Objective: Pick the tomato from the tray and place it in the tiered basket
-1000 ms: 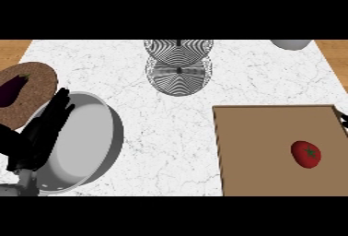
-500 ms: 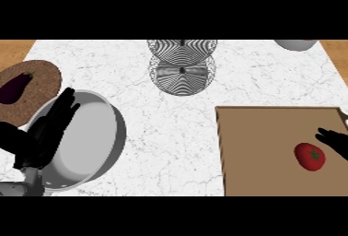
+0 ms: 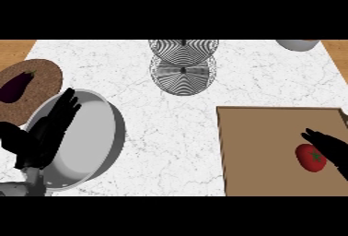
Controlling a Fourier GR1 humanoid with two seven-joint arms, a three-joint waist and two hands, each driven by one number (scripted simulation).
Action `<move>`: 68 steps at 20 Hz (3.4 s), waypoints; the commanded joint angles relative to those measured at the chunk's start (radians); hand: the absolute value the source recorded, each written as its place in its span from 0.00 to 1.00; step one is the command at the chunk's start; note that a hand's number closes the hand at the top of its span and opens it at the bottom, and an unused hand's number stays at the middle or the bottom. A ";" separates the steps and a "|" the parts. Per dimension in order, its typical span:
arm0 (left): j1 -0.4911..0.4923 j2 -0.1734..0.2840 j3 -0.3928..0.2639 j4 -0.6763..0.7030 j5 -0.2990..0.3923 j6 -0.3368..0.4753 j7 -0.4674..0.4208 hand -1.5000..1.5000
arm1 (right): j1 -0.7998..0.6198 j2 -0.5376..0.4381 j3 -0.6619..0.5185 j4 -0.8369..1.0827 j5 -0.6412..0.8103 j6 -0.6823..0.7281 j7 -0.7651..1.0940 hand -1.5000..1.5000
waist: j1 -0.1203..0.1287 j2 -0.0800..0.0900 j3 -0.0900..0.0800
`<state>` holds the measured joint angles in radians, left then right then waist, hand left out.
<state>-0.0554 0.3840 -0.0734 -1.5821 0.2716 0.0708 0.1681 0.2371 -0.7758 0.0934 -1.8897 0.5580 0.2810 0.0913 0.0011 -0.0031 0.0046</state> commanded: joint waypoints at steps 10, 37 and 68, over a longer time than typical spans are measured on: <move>0.033 -0.038 0.027 -0.036 -0.033 -0.030 0.034 0.50 | -0.099 0.146 -0.019 0.306 0.240 -0.171 -0.186 0.00 | 0.000 0.003 -0.004; 0.047 -0.092 0.050 0.005 -0.075 -0.062 -0.003 0.50 | -0.182 0.328 -0.104 0.357 0.479 -0.221 0.019 1.00 | -0.012 0.002 -0.007; -0.030 -0.080 0.093 0.022 -0.068 -0.096 0.037 0.50 | -1.050 0.772 0.048 0.205 0.493 -0.100 0.715 1.00 | 0.013 0.005 -0.005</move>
<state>-0.0607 0.3118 0.0055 -1.5878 0.1978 -0.0182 0.1918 -0.6863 -0.0548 0.1074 -1.8180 1.0201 0.2018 0.7433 0.0148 -0.0028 0.0053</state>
